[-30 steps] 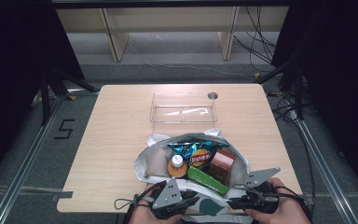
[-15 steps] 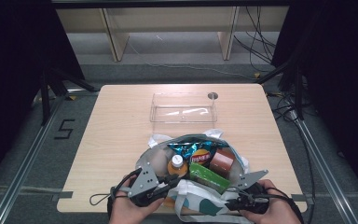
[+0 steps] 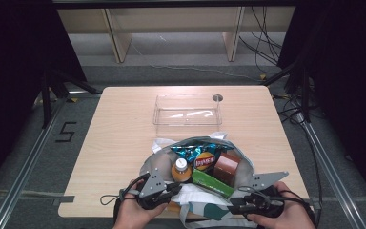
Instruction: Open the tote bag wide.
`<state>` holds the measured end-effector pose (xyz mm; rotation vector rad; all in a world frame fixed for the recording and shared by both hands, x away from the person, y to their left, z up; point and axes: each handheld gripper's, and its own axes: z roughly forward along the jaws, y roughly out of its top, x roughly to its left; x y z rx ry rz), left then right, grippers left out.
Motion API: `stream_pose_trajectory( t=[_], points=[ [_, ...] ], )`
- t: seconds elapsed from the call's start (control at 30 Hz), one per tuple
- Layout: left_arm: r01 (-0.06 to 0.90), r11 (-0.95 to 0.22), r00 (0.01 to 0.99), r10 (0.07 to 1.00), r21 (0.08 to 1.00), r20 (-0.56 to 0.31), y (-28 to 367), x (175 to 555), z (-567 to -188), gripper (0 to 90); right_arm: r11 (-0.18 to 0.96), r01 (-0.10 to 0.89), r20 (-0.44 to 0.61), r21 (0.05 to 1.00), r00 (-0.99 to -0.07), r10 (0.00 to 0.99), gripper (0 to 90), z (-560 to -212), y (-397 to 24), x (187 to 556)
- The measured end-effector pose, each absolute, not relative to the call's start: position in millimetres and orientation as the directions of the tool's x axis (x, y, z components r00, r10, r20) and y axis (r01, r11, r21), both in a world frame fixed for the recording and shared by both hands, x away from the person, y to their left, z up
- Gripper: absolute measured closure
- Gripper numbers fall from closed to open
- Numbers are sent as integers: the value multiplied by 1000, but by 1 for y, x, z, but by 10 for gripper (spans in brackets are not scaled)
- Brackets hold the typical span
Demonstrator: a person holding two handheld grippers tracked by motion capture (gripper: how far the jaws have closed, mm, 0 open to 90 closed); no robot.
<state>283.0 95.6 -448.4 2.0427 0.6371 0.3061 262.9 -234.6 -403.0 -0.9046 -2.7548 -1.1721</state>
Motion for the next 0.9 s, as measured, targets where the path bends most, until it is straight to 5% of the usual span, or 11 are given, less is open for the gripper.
stream_pose_trajectory(
  t=[0.47, 0.9],
  points=[
    [328, -408, 832, 551, 852, -57, 99, 280, -442, 742, 362, 427, 83, 829, -733, 676, 669, -348, -268, 270],
    [144, -269, 747, 660, 952, 73, 143, 291, -366, 525, 376, 419, 42, 826, -712, 701, 611, -345, -267, 296]
  ],
)
